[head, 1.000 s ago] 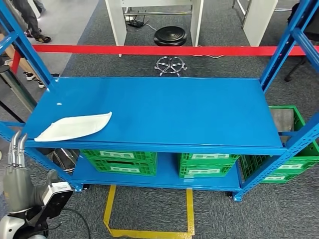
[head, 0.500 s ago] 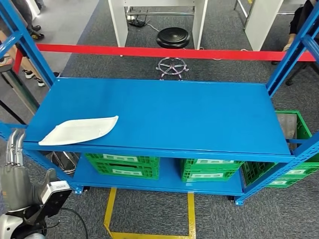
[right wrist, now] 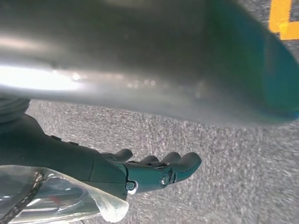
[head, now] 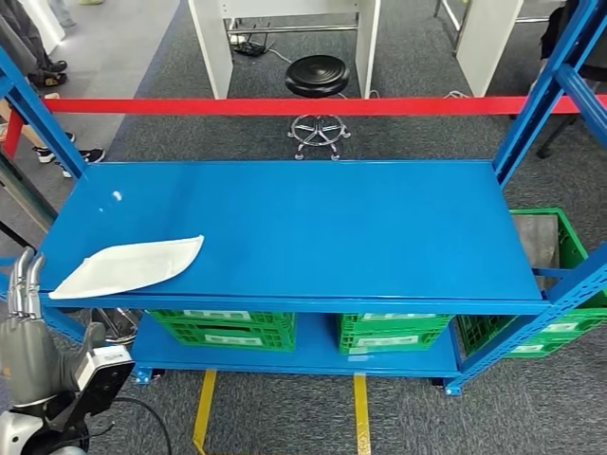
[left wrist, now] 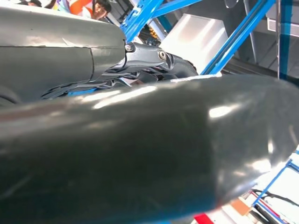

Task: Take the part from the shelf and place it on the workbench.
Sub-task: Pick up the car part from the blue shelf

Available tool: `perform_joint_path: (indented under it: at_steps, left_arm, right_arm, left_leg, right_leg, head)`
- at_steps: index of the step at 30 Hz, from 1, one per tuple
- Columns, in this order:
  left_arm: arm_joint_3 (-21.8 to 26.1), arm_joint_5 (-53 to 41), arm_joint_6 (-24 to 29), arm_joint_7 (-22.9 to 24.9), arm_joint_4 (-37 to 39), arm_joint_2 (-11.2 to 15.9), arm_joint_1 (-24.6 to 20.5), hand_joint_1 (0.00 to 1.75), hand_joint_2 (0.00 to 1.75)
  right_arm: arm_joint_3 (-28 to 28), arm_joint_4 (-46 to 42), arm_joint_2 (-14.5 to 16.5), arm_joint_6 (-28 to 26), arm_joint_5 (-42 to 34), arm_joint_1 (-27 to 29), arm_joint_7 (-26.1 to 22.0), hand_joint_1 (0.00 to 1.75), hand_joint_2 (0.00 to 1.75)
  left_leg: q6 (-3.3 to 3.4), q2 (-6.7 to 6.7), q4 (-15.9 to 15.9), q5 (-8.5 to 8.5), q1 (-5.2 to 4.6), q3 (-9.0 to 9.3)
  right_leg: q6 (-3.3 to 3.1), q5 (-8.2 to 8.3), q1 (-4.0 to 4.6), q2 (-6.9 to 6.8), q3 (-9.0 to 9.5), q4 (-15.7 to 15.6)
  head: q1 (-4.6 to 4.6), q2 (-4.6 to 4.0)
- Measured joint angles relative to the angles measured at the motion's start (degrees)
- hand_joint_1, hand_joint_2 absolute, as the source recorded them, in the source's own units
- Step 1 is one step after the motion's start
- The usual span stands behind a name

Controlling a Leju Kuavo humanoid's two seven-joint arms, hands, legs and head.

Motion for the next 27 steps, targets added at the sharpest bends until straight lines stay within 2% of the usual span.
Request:
perform_joint_path:
  at_steps: [1, 5, 6, 9, 11, 15, 23, 27]
  left_arm:
    - [0.0, 0.0, 0.0, 0.0, 0.0, 0.0, 0.0, 0.0, 0.0]
    - [0.0, 0.0, -0.7, 0.1, 0.0, 0.2, 0.0, 0.0, 0.0]
    - [0.0, 0.0, -1.1, 0.2, 0.0, 0.2, -0.1, 0.0, 0.0]
    - [-0.1, -0.5, -2.7, 1.1, 0.2, 0.6, -0.2, 0.0, 0.0]
    - [-0.1, -1.2, -4.3, 2.4, 0.4, 1.0, -0.3, 0.0, 0.0]
    - [-0.2, -2.2, -6.3, 4.0, 0.9, 1.8, -0.3, 0.0, 1.75]
    - [-0.3, -7.3, -14.5, 12.8, 1.8, 3.5, -0.8, 0.0, 1.75]
    - [-0.3, -8.4, -17.3, 16.2, 2.4, 4.3, -1.4, 0.0, 1.75]
  right_arm:
    - [0.0, 0.0, 0.0, 0.0, 0.0, 0.0, 0.0, 0.0, 0.0]
    - [0.1, 0.0, 0.0, -0.1, 0.0, -0.1, 0.2, 0.0, 0.0]
    - [0.1, 0.0, 0.0, -0.2, -0.1, -0.1, 0.2, 0.0, 0.0]
    - [0.2, 0.1, -0.1, -0.3, -0.1, -0.2, 0.4, 0.0, 0.0]
    - [0.2, 0.1, -0.1, -0.3, -0.2, -0.1, 0.6, 0.0, 0.0]
    - [0.3, 0.1, -0.1, -0.2, -0.2, 0.0, 0.7, 0.0, 0.0]
    - [0.5, 0.1, -0.1, 0.6, -0.8, 0.0, 1.3, 0.0, 0.0]
    - [0.6, 0.8, -0.2, 0.1, -1.0, -0.2, 1.1, 0.0, 0.0]
  left_leg:
    - [0.32, 0.0, -1.7, 0.3, -0.15, 0.62]
    - [1.04, 0.0, -3.3, 0.07, -0.2, 1.42]
    - [1.01, -0.02, -3.7, 0.1, -0.16, 1.77]
    - [0.78, -0.1, -3.4, -0.38, -0.45, 2.1]
    - [0.93, -0.09, -3.2, -0.59, -0.58, 2.09]
    - [1.09, -0.07, -3.1, -0.69, -0.67, 2.09]
    - [1.15, -0.07, -3.1, -0.79, -0.67, 2.22]
    - [1.11, -0.07, -3.1, -0.76, -0.62, 2.22]
  right_leg:
    - [0.26, -0.14, 0.04, 0.01, 0.02, 0.0]
    - [1.42, -0.56, 0.06, -0.24, -0.04, 0.0]
    - [1.36, -0.01, 0.13, -0.29, -0.04, 0.1]
    - [0.69, 0.24, 0.1, -0.52, 0.76, -0.8]
    - [1.03, -0.4, -0.03, -0.64, 1.31, -1.3]
    - [1.13, -0.35, -0.12, -0.63, 1.36, -1.5]
    - [1.41, -0.44, -0.12, -0.65, 0.9, -1.6]
    - [1.4, -0.43, -0.06, -0.64, 1.43, -1.5]
  head:
    - [0.04, 0.0]
    - [0.11, 0.0]
    - [0.25, 0.0]
    - [0.47, 0.01]
    - [0.48, 0.01]
    - [0.49, 0.0]
    - [0.46, 0.0]
    - [0.46, 0.0]
